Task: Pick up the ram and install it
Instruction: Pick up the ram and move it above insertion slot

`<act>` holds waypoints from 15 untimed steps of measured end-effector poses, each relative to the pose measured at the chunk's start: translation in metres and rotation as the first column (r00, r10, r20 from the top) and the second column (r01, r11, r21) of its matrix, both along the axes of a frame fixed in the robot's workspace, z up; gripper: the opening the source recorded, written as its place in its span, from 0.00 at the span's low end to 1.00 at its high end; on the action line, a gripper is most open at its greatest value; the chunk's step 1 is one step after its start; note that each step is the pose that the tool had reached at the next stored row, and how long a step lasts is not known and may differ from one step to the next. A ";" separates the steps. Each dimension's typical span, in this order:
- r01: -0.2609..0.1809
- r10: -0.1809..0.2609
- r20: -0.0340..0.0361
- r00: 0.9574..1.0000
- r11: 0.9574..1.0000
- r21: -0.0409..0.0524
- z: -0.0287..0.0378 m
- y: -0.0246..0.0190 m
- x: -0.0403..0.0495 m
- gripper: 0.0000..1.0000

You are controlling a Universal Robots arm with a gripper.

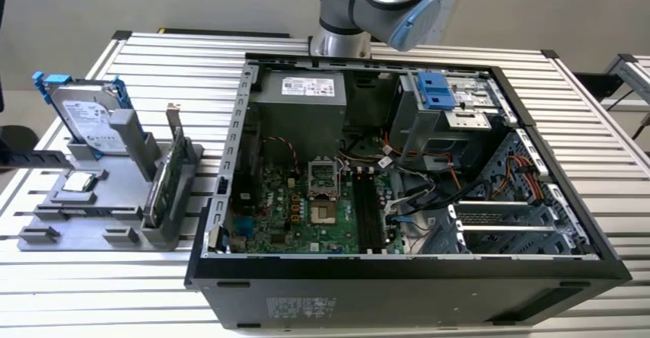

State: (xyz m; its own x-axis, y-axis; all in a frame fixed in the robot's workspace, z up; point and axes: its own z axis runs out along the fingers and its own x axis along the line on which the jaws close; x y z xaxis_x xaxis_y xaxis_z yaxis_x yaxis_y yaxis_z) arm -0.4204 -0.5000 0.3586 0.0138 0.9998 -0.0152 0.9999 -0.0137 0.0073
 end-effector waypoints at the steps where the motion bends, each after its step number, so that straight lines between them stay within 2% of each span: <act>1: 0.000 0.000 0.000 1.000 1.000 0.000 0.0010 0.0000 0.0000 0.00; 15: 0.000 0.000 0.000 1.000 1.000 0.000 0.0141 0.0000 0.0000 0.00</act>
